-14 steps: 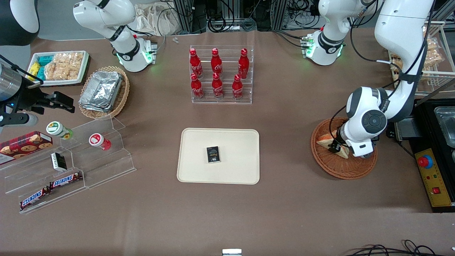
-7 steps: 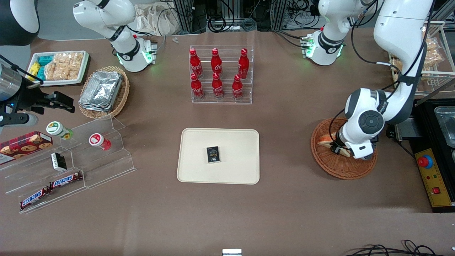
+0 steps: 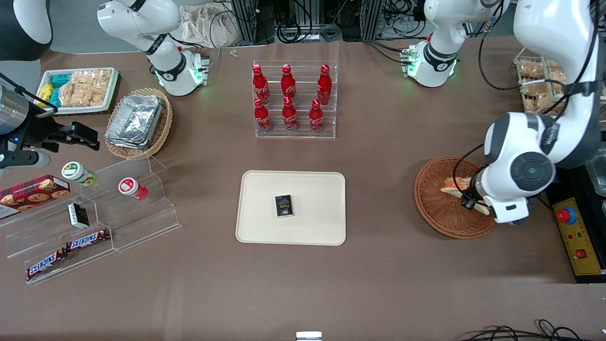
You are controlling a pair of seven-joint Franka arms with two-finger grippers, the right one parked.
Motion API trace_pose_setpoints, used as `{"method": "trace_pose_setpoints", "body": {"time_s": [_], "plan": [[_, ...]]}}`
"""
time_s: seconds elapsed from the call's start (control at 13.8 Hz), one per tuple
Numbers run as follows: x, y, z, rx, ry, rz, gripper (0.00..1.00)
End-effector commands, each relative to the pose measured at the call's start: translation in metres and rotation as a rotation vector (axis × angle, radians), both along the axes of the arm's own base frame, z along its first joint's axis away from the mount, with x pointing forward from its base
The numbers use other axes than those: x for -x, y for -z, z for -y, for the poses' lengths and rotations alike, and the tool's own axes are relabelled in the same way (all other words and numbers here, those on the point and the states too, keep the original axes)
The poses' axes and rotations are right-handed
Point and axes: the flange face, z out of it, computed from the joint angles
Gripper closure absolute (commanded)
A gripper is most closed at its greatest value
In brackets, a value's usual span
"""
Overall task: Place sandwich from basket to tray
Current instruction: 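Lift the sandwich out of the basket and carry it to the cream tray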
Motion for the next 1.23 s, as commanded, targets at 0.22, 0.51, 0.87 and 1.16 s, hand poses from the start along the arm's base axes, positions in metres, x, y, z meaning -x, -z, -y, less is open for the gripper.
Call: {"method": "trace_pose_setpoints", "body": {"time_s": [0.22,0.51,0.87,1.16], "plan": [[-0.017,-0.107,0.118,0.167,0.295,0.010,1.00],[-0.010,-0.036,0.266,0.233,0.534,-0.006,1.00],[0.004,0.066,0.349,0.247,0.785,0.000,1.00],[0.023,0.138,0.384,0.276,0.855,-0.035,1.00]]}}
